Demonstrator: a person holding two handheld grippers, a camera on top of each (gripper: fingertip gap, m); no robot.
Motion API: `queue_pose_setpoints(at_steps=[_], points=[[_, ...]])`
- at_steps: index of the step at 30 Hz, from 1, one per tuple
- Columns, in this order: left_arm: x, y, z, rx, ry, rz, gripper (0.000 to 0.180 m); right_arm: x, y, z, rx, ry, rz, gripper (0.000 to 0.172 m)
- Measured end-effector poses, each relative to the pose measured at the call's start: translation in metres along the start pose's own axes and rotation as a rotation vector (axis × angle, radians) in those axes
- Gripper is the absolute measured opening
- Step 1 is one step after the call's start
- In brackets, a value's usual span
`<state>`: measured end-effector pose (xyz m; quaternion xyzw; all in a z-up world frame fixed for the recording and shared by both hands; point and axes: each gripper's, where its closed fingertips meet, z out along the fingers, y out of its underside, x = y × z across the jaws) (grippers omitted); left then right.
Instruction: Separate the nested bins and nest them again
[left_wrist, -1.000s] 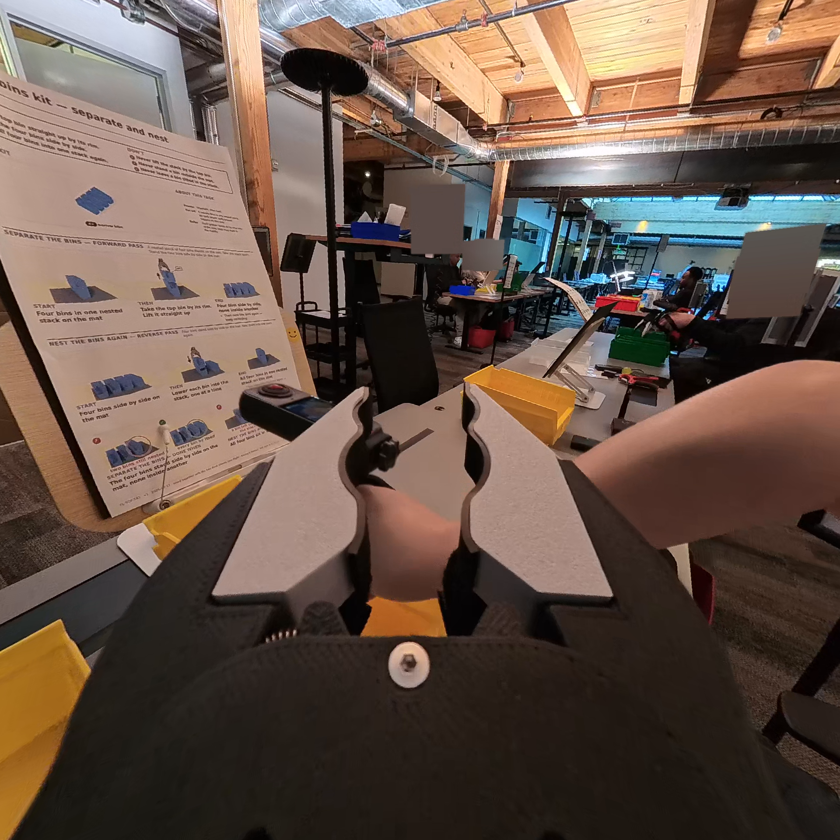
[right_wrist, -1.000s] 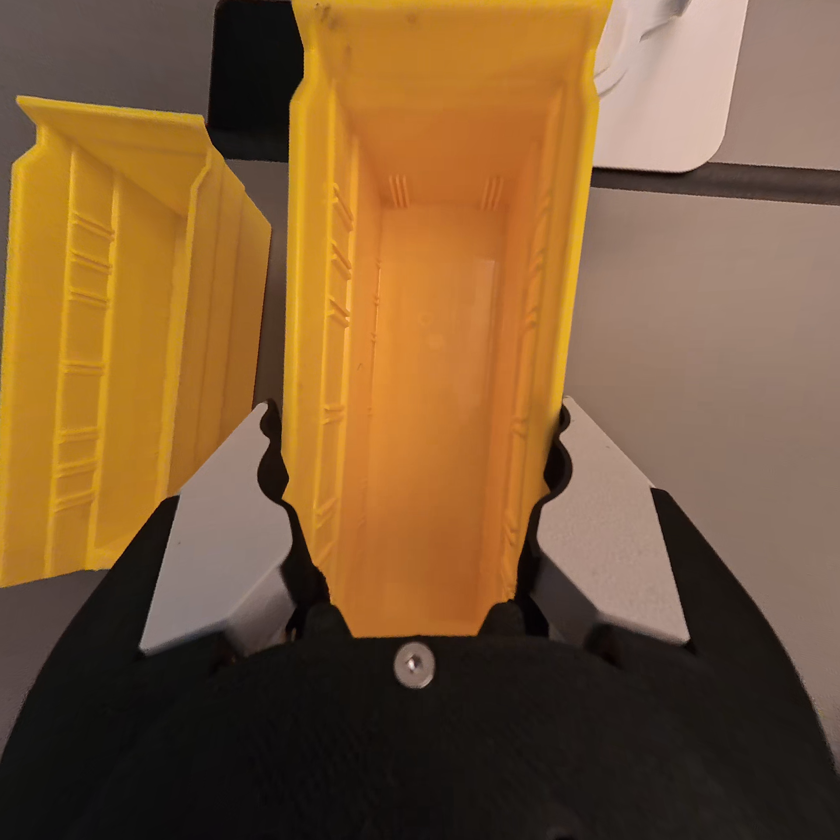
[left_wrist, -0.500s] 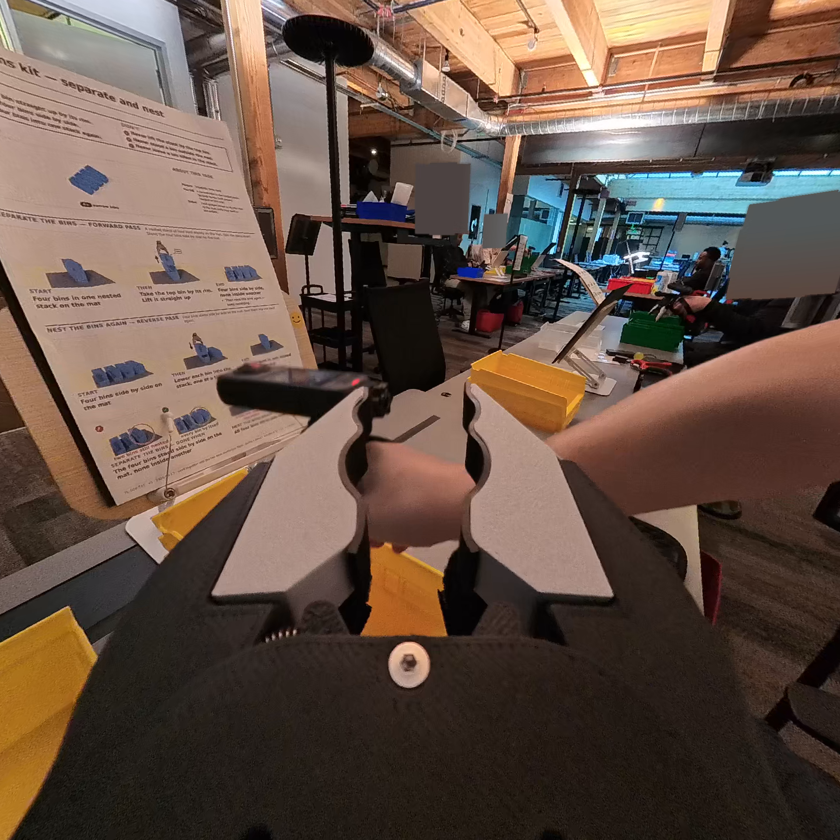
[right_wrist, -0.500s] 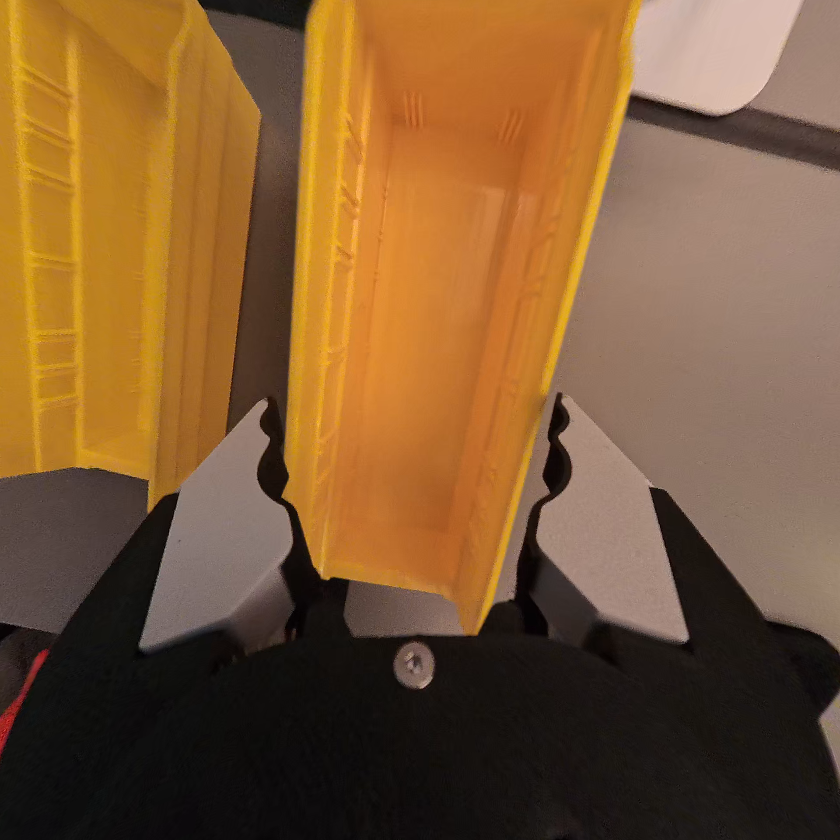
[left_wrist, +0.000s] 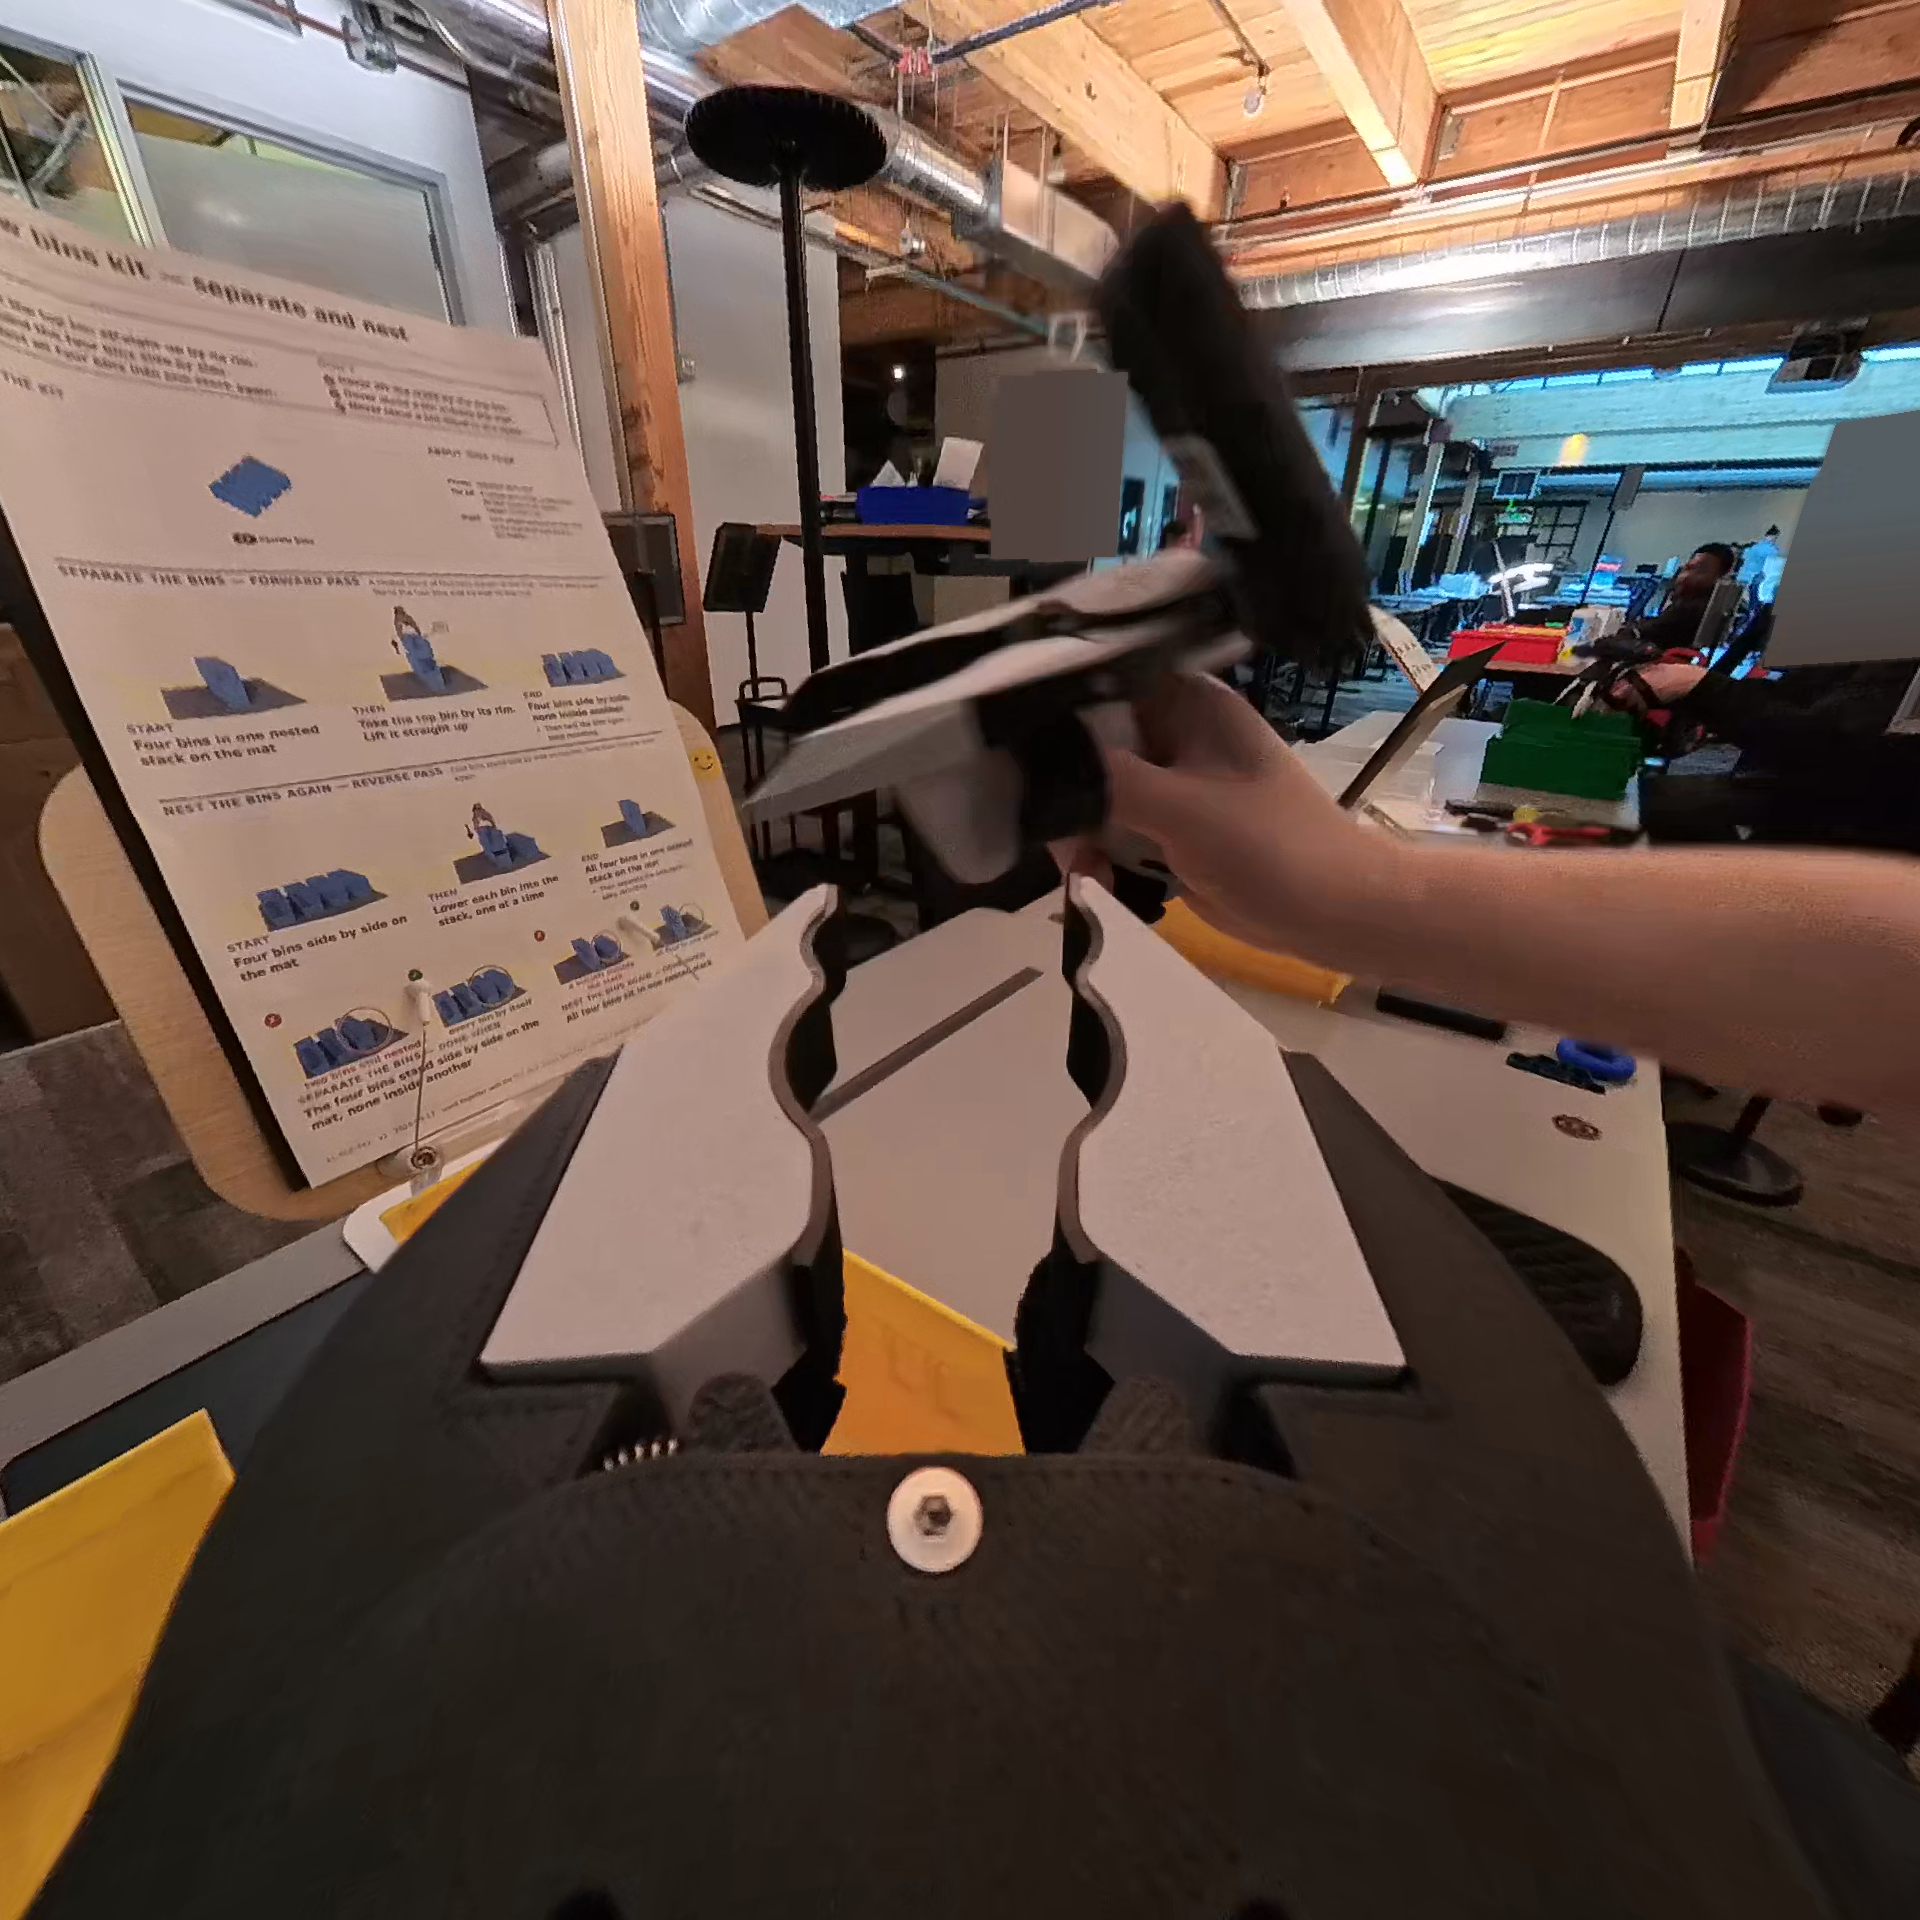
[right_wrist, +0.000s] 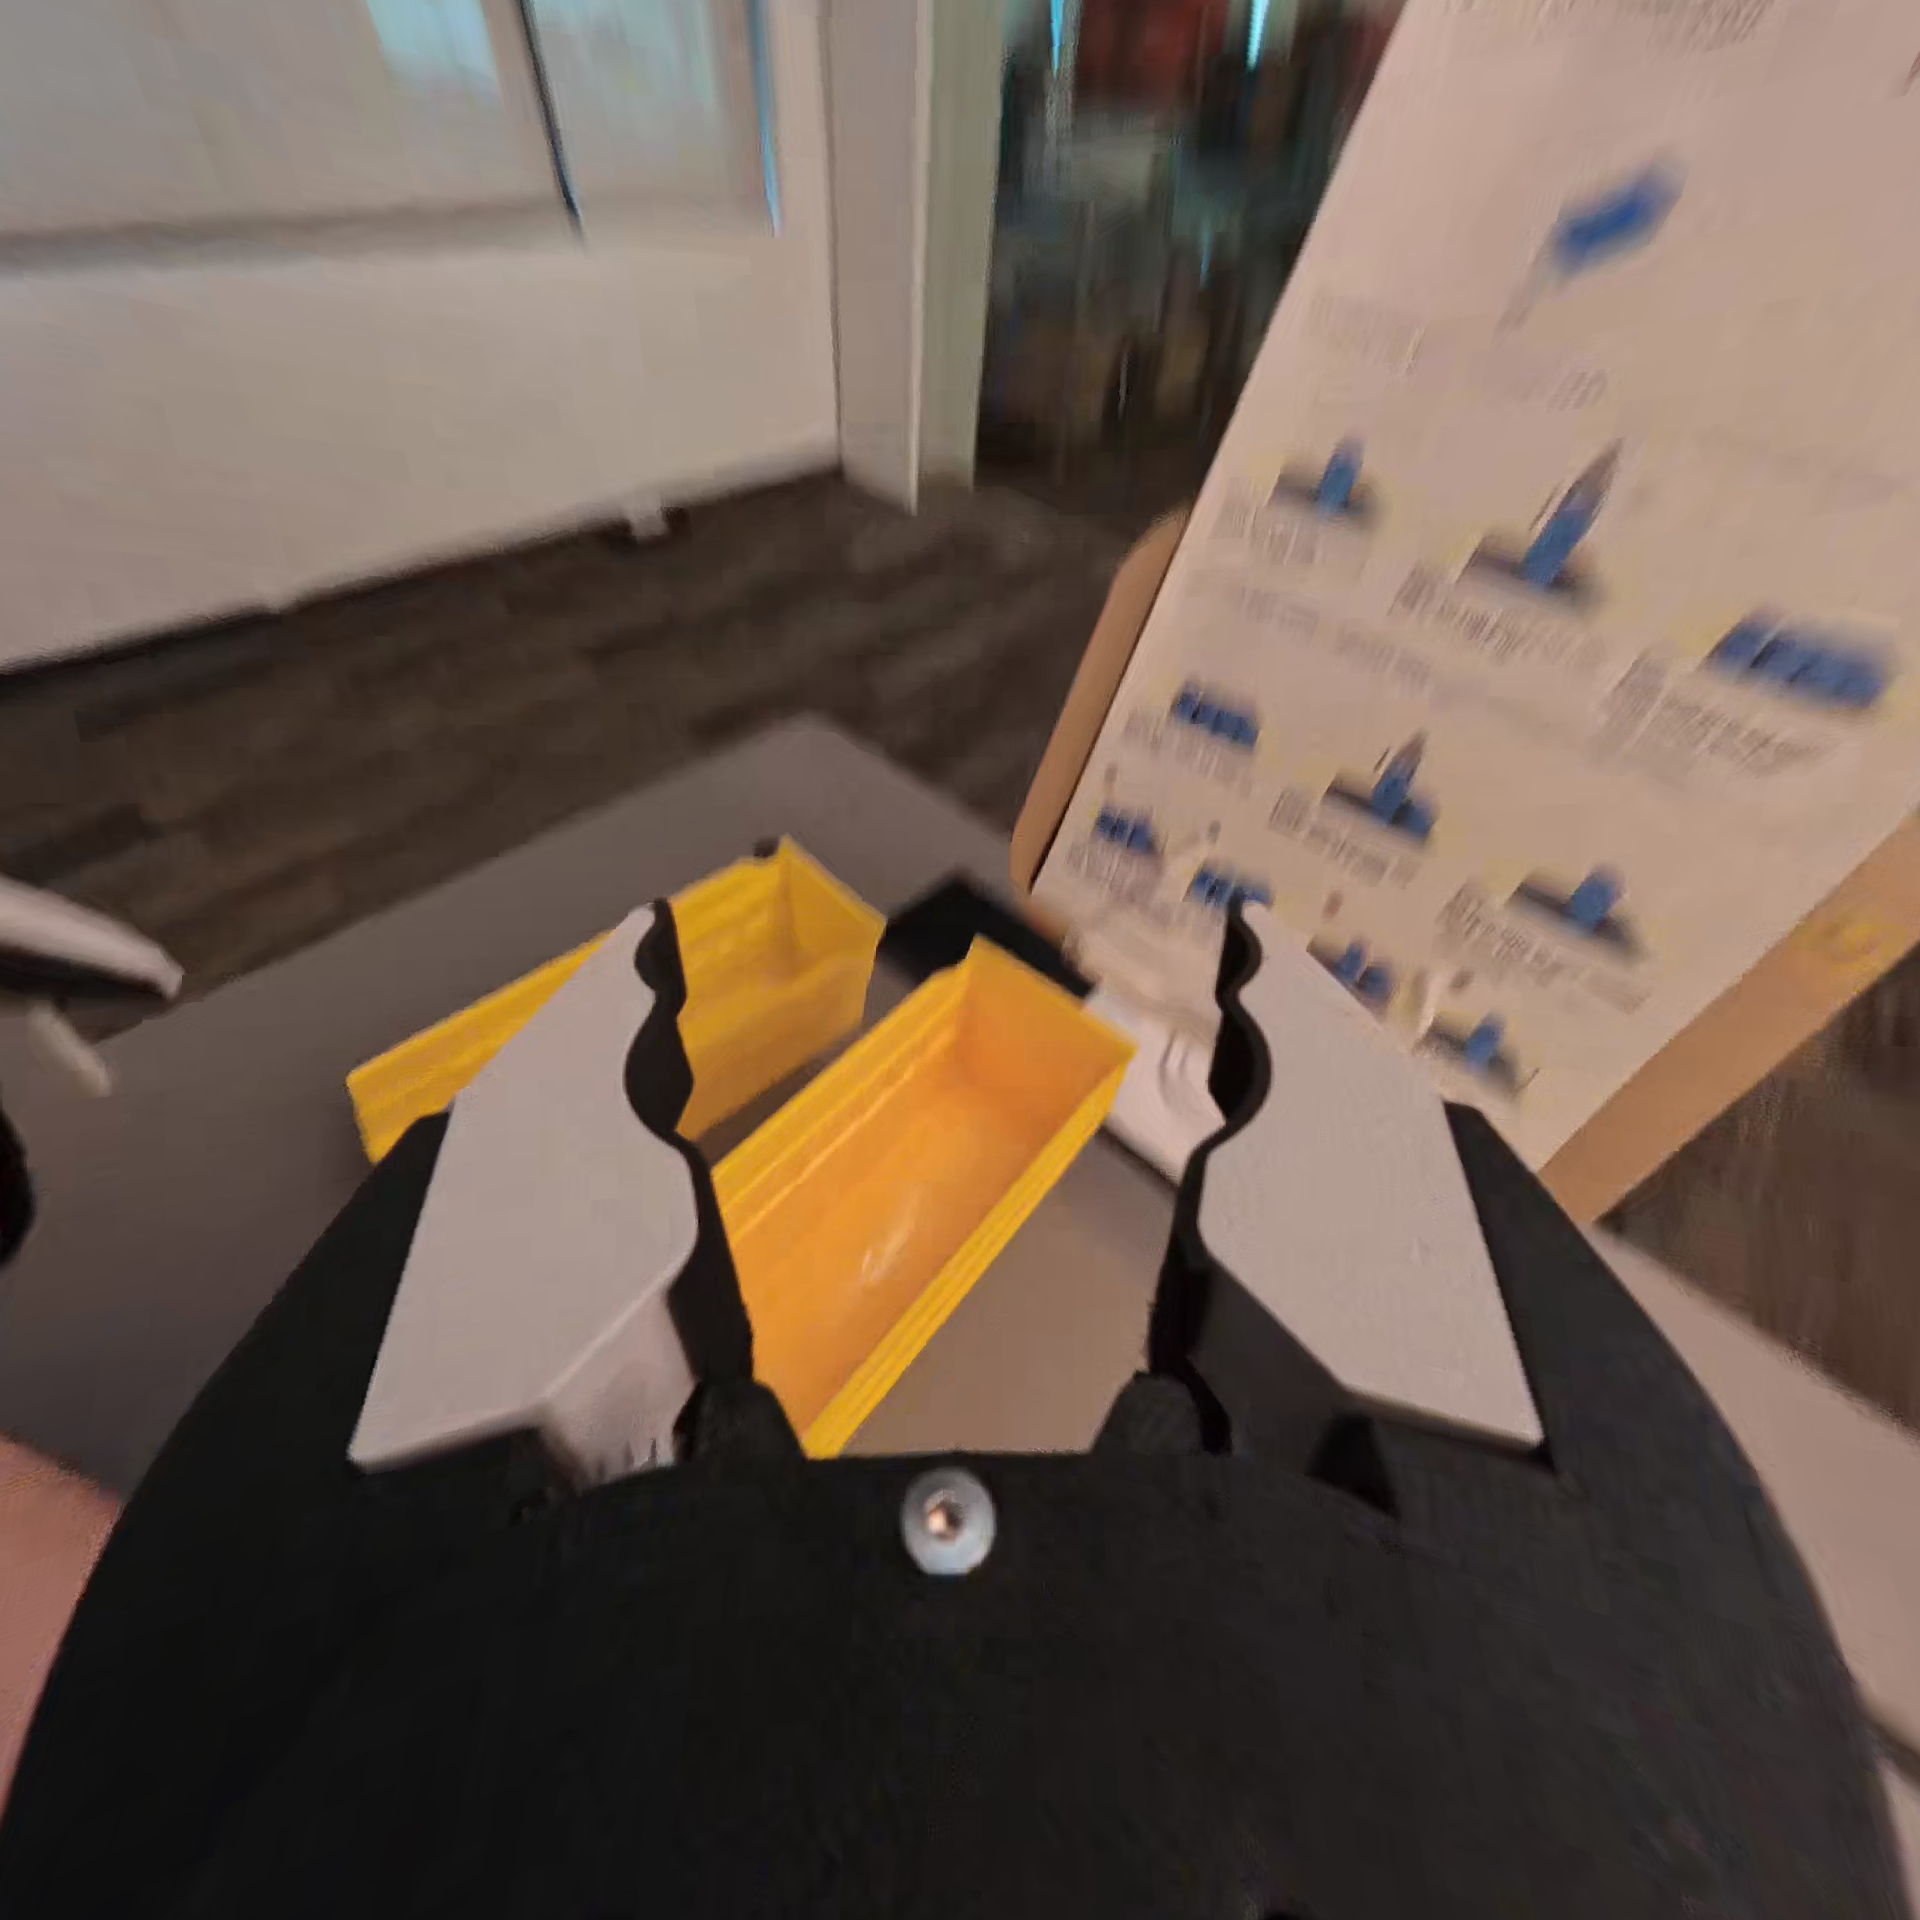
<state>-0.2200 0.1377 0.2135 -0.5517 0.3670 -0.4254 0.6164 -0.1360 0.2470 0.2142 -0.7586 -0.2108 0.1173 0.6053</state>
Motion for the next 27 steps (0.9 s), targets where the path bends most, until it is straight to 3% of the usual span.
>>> queue_pose_setpoints(at_steps=[4,5,11,17,21,27], points=[[0.014,-0.004,0.002,0.015,0.024,0.029,0.04,0.029,0.003,-0.09,0.519,0.012,-0.154,0.104],[0.018,-0.005,0.004,0.017,0.032,0.034,0.04,0.035,0.013,-0.102,0.552,0.005,-0.153,0.099],[0.032,0.004,0.031,-0.021,0.027,0.081,0.041,0.034,0.052,-0.133,0.617,-0.228,-0.113,0.06],[0.041,0.021,0.064,-0.08,-0.022,0.168,0.047,0.021,0.068,-0.121,0.554,-0.278,-0.295,0.057],[0.027,0.02,0.071,-0.065,-0.107,0.192,0.051,0.013,0.079,-0.115,0.533,-0.37,-0.284,0.057],[-0.033,0.016,0.041,-0.105,-0.428,0.217,0.084,0.042,0.104,-0.103,0.415,-0.348,-0.277,0.058]])
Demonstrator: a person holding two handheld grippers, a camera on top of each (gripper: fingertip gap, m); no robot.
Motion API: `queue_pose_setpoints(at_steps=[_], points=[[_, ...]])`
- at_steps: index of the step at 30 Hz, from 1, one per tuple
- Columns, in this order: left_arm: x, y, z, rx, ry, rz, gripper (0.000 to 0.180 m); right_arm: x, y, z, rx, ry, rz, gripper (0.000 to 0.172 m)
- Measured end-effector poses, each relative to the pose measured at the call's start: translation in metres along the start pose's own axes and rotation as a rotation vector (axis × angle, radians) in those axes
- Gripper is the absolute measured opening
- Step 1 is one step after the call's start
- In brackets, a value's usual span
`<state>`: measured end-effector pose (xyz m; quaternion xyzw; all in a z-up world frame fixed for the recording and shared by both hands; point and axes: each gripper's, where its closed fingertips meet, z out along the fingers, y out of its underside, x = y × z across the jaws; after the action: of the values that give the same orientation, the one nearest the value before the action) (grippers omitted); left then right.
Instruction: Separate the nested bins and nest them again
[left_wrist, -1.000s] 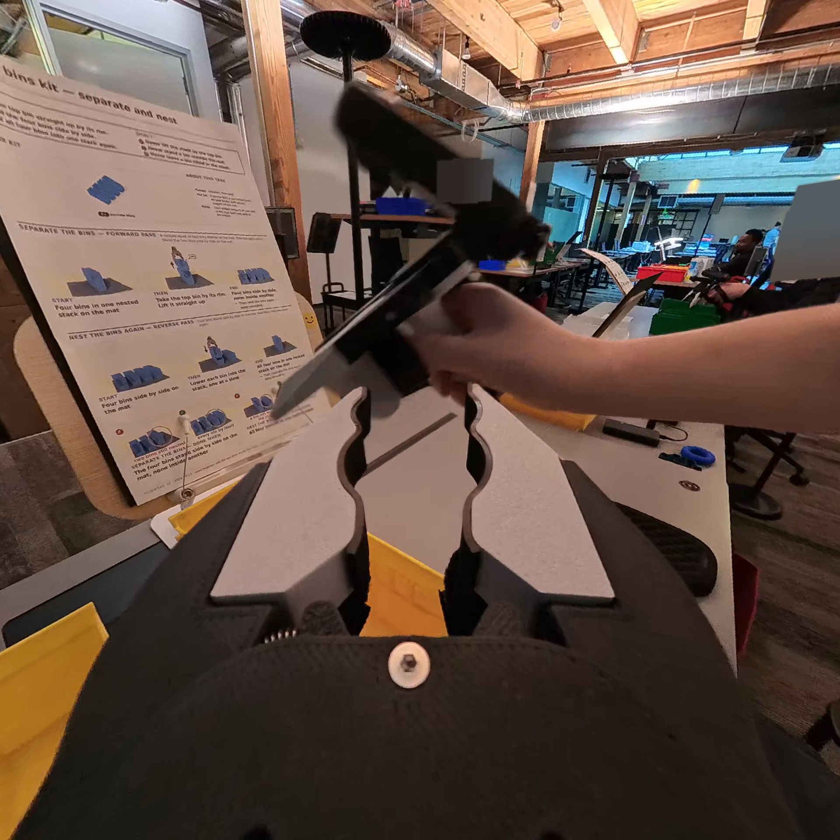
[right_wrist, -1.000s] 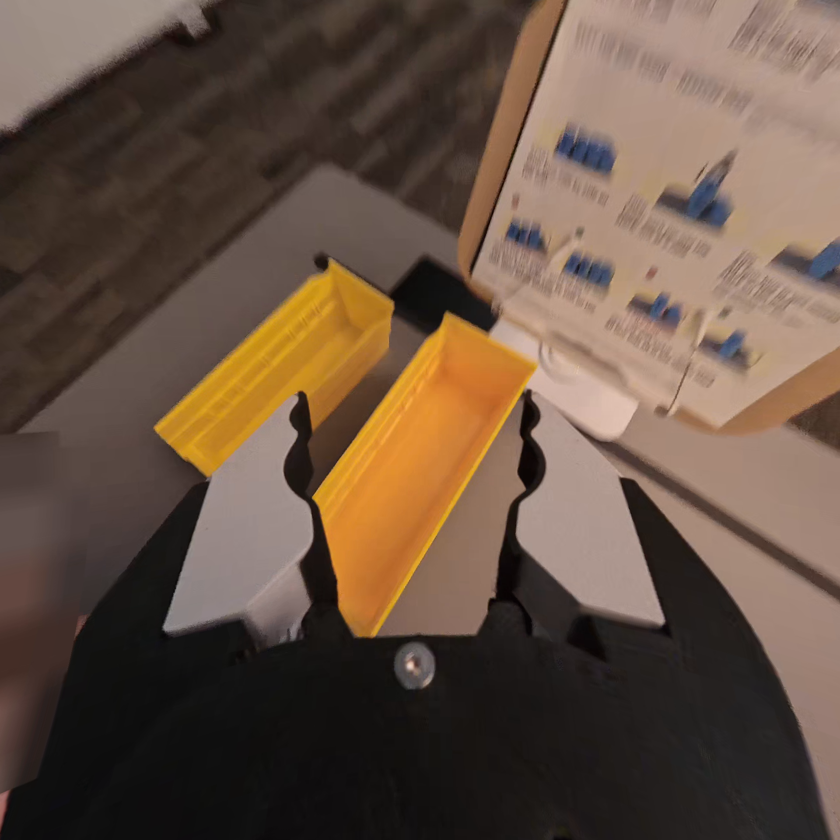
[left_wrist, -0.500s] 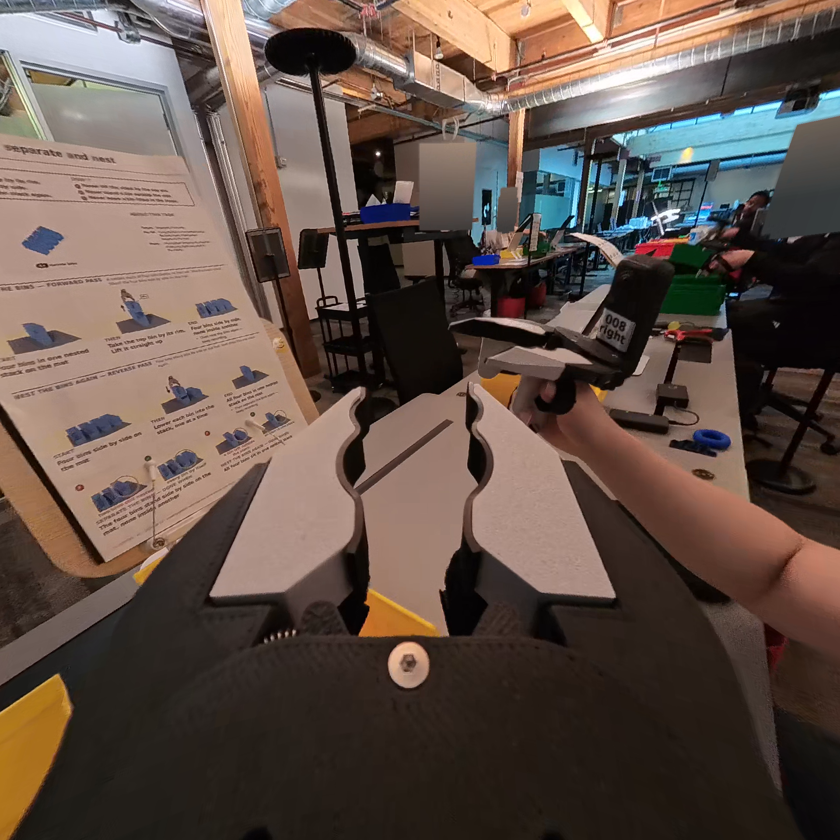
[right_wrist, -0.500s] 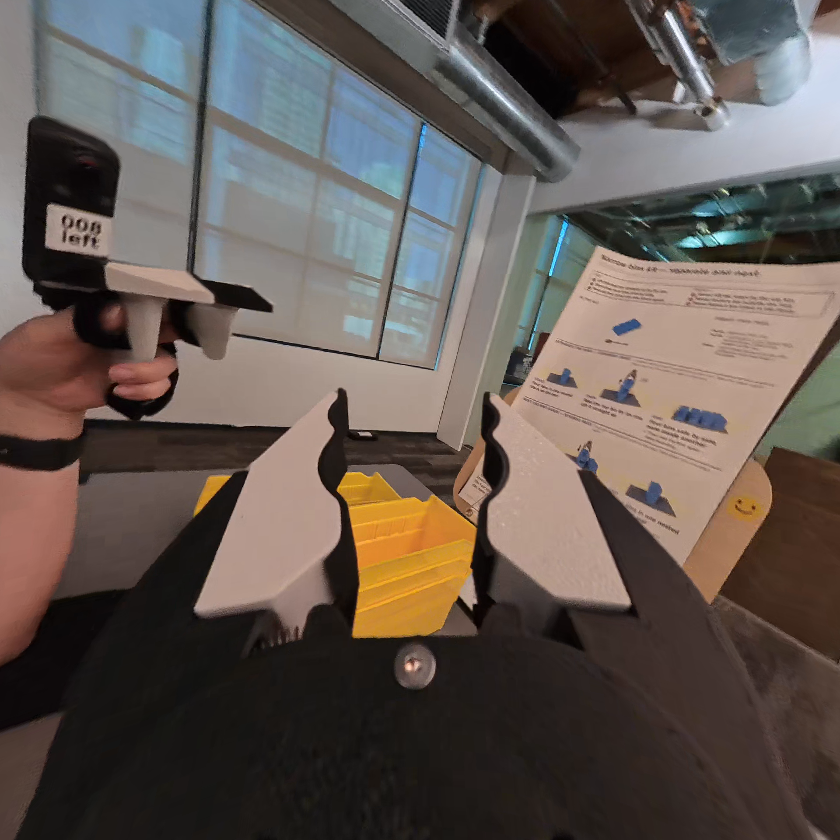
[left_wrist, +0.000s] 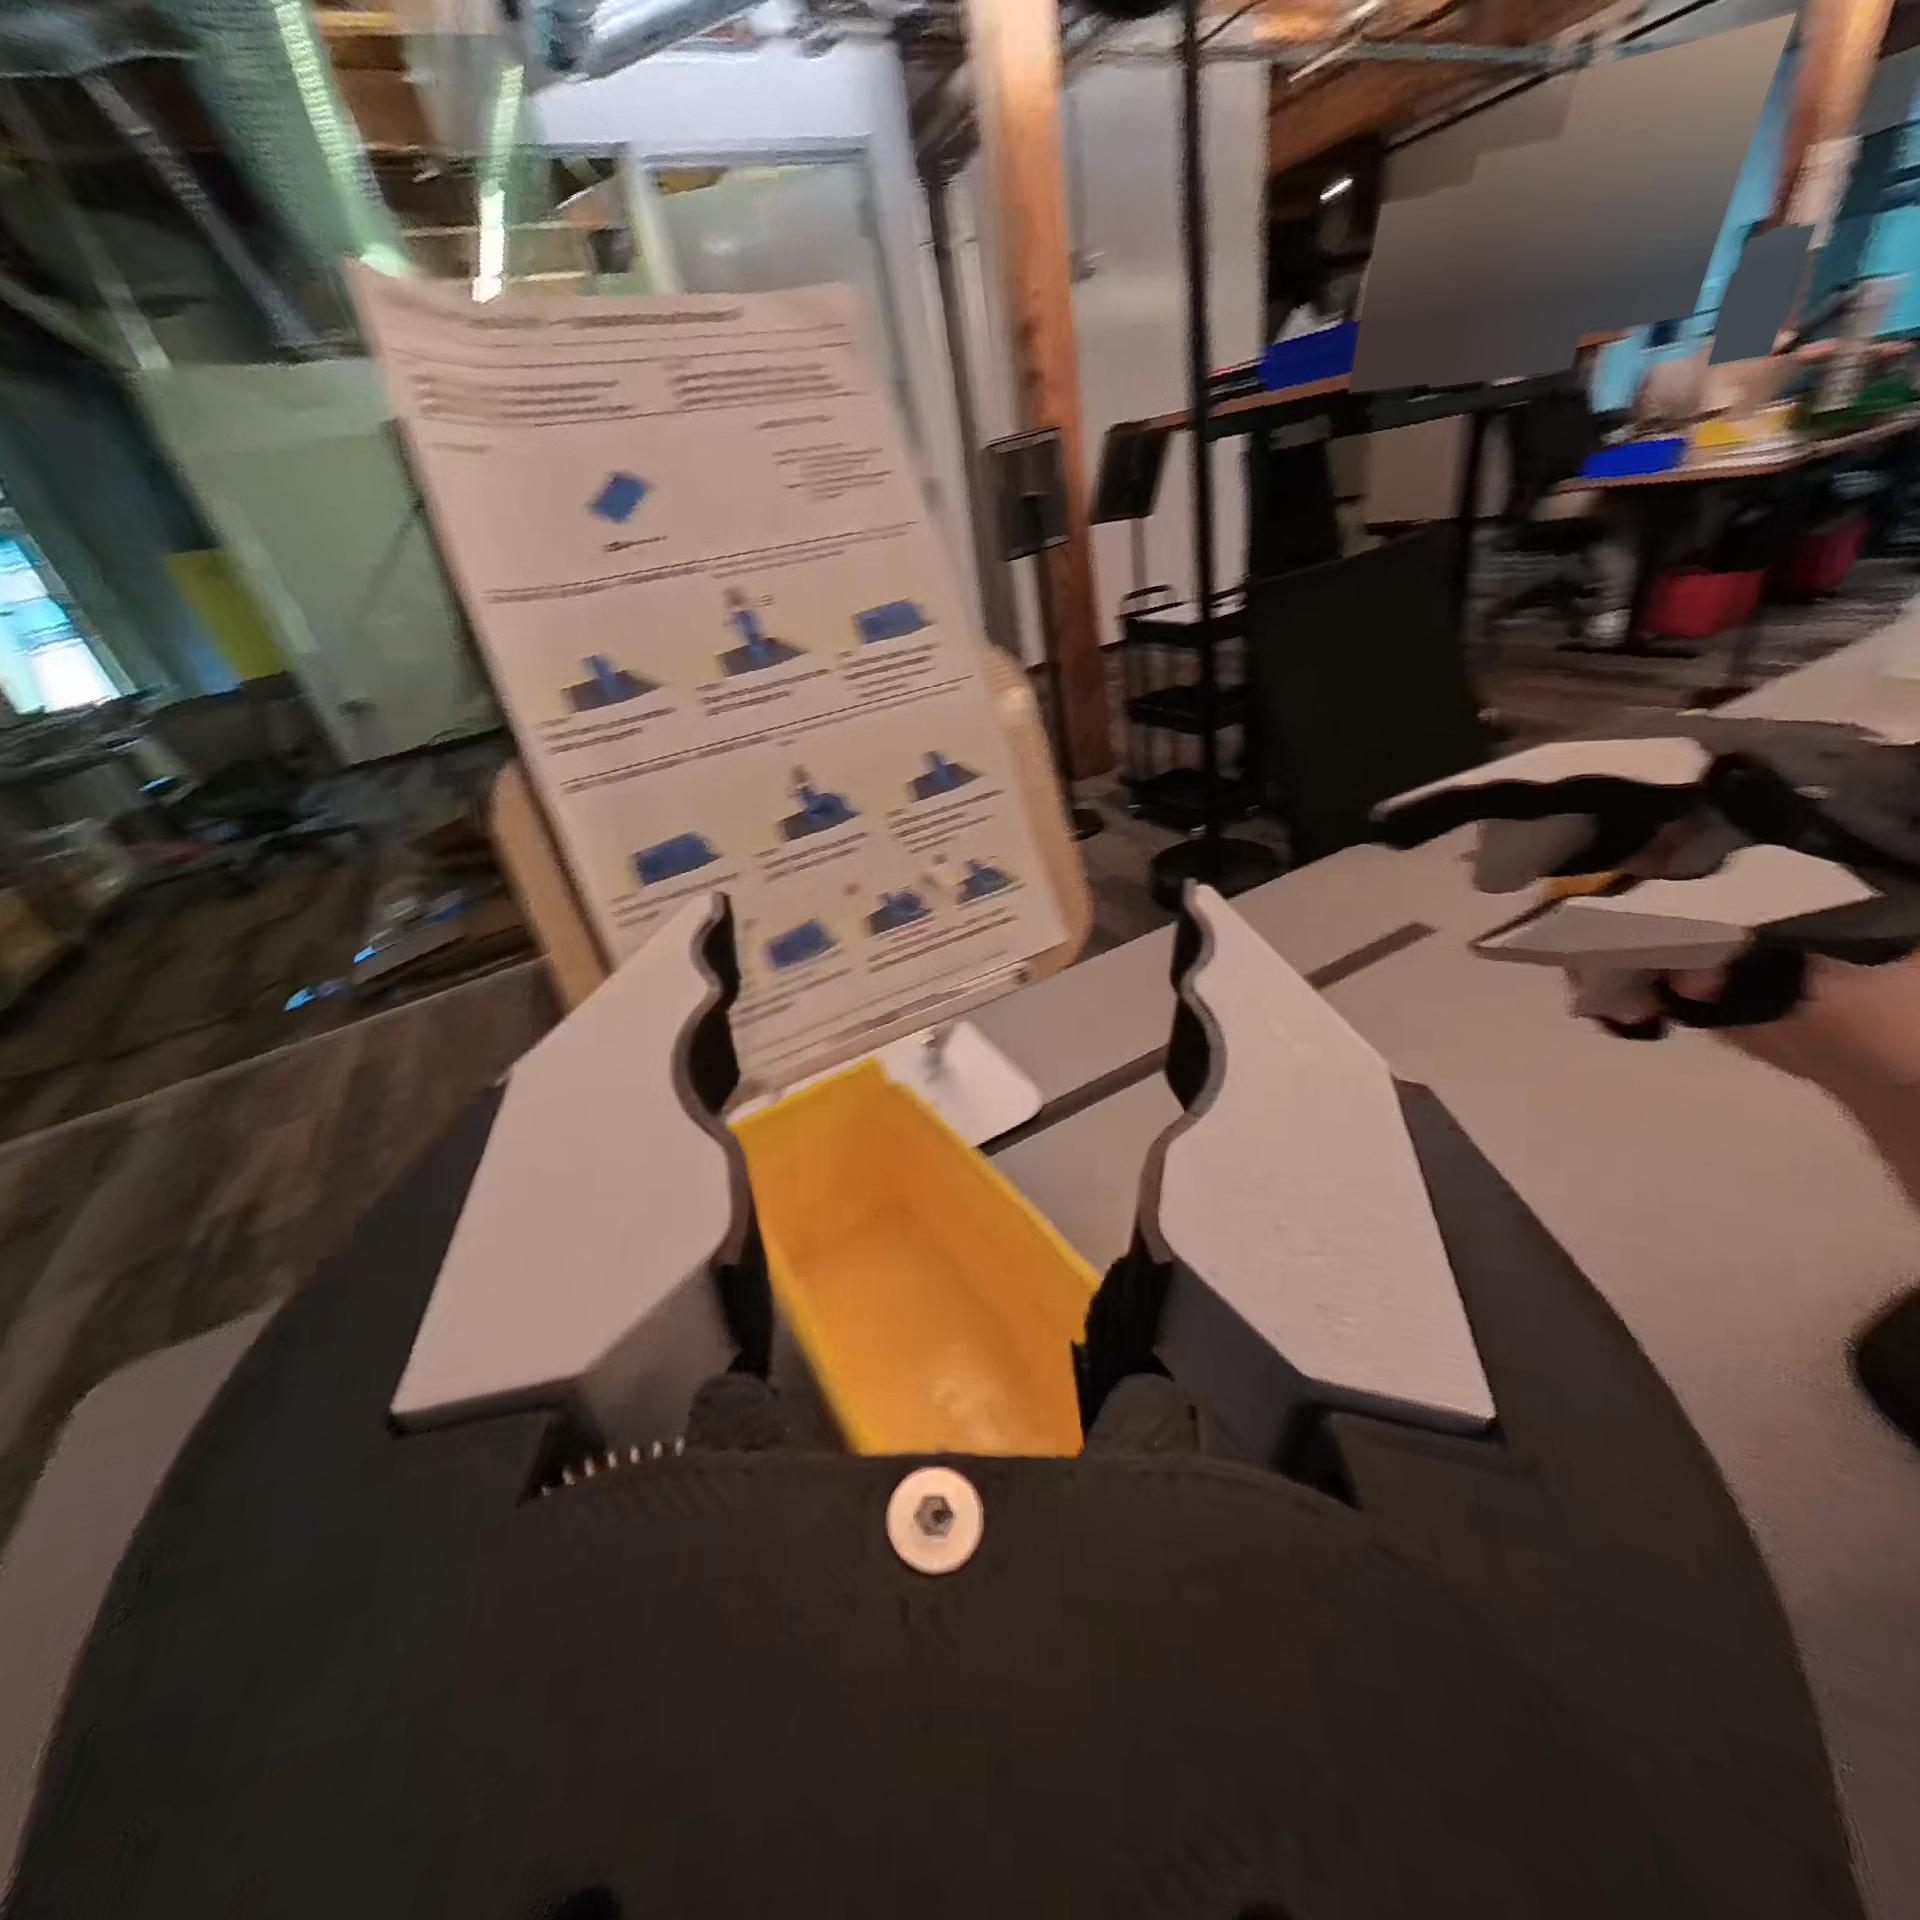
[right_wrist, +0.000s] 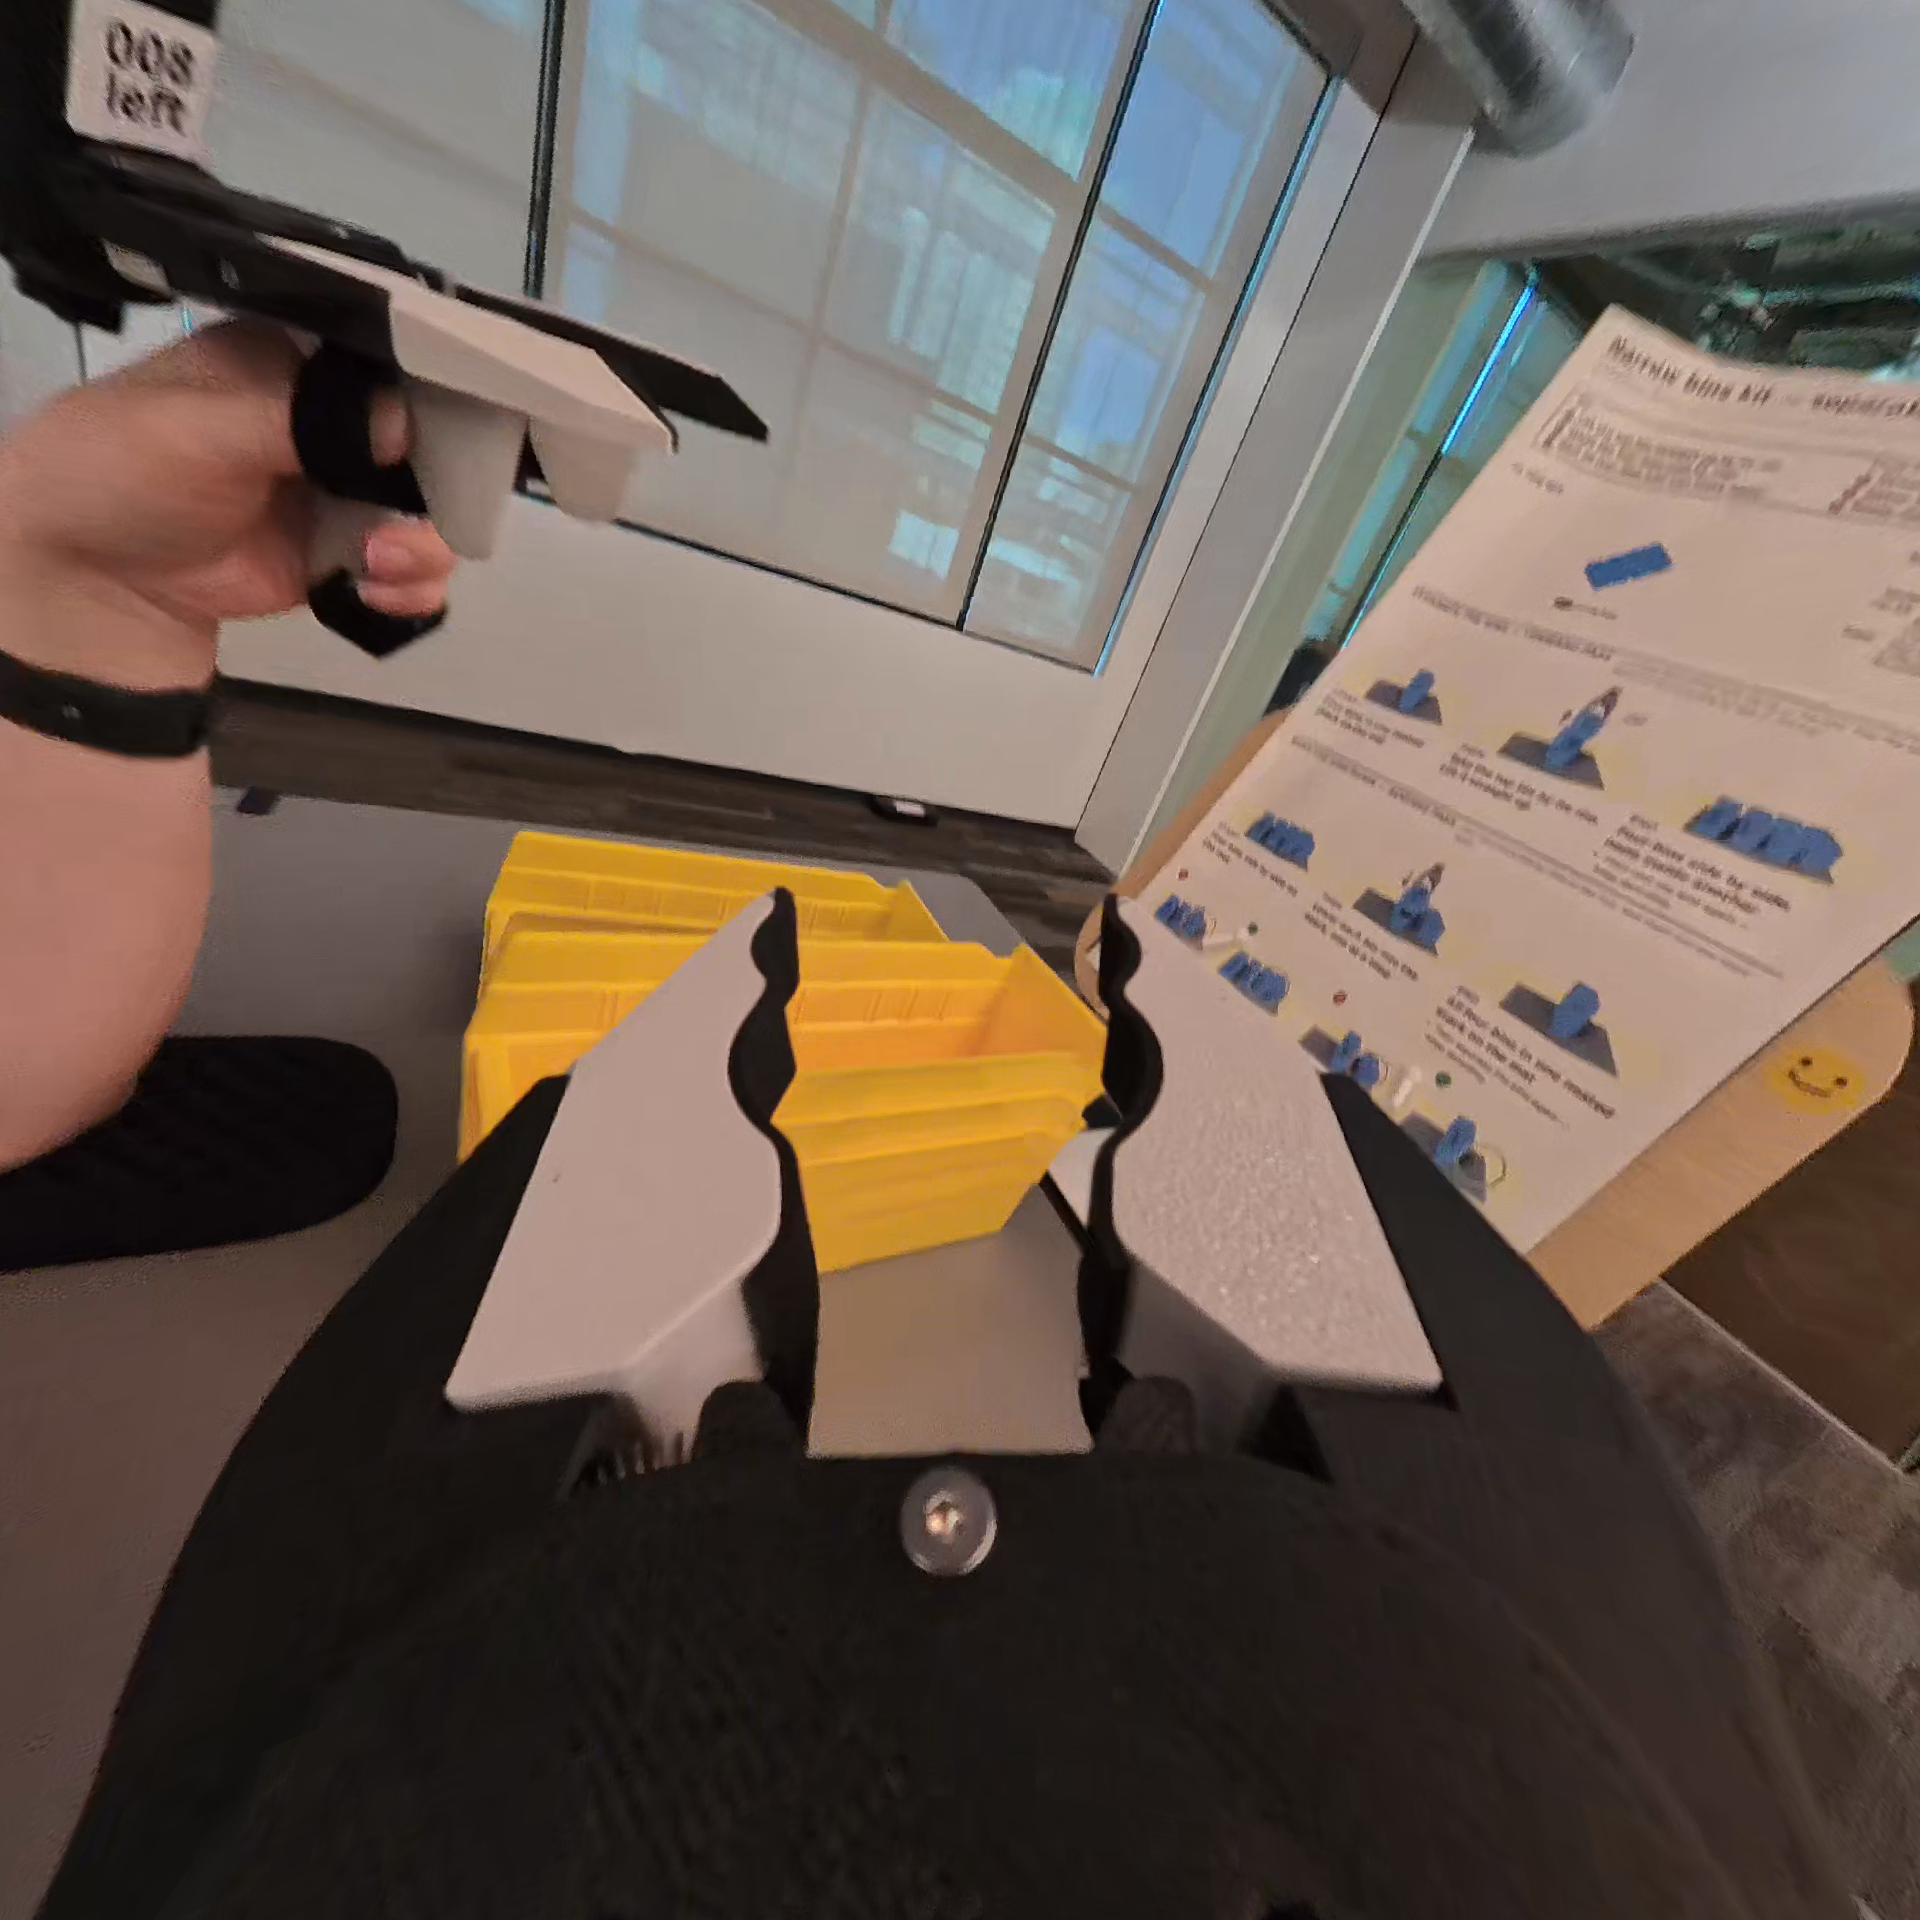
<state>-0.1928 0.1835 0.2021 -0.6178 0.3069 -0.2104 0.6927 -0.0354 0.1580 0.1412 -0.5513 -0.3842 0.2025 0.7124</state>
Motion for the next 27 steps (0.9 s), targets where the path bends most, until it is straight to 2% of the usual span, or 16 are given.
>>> queue_pose_setpoints(at_steps=[3,6,8,11,13,14,16,18,19,20,22,25,26,27], points=[[-0.046,0.025,-0.009,-0.115,-0.17,0.027,0.089,0.009,0.018,0.0,-0.024,-0.017,0.052,0.059],[-0.098,0.072,-0.006,-0.273,-0.313,-0.038,0.088,0.015,0.034,0.002,-0.013,-0.072,0.167,0.059],[-0.117,0.108,0.007,-0.349,-0.289,-0.091,0.09,0.019,0.05,0.005,-0.023,-0.122,0.26,0.059],[-0.138,0.162,0.015,-0.524,-0.206,-0.272,0.106,0.031,0.089,0.008,-0.13,-0.112,0.344,0.066],[-0.145,0.188,0.018,-0.628,-0.133,-0.314,0.099,0.036,0.108,0.009,-0.188,-0.107,0.391,0.071],[-0.148,0.205,0.017,-0.71,-0.118,-0.303,0.102,0.035,0.109,0.01,-0.175,-0.124,0.442,0.071],[-0.16,0.237,0.01,-0.898,-0.17,-0.271,0.126,0.031,0.102,0.012,-0.118,-0.188,0.588,0.071],[-0.159,0.259,0.007,-1.033,-0.175,-0.298,0.139,0.029,0.093,0.01,-0.089,-0.238,0.668,0.071],[-0.156,0.267,0.008,-1.085,-0.171,-0.327,0.147,0.029,0.089,0.008,-0.079,-0.241,0.668,0.071],[-0.155,0.273,0.006,-1.14,-0.18,-0.337,0.149,0.03,0.086,0.006,-0.076,-0.235,0.65,0.071],[-0.162,0.288,-0.001,-1.242,-0.234,-0.285,0.157,0.034,0.08,0.0,-0.07,-0.215,0.619,0.07],[-0.179,0.311,-0.022,-1.395,-0.351,-0.23,0.157,0.037,0.067,-0.009,-0.029,-0.232,0.624,0.07],[-0.176,0.318,-0.029,-1.43,-0.354,-0.272,0.143,0.038,0.064,-0.011,-0.017,-0.232,0.632,0.069],[-0.175,0.324,-0.032,-1.442,-0.358,-0.317,0.143,0.041,0.064,-0.013,-0.011,-0.227,0.641,0.069]])
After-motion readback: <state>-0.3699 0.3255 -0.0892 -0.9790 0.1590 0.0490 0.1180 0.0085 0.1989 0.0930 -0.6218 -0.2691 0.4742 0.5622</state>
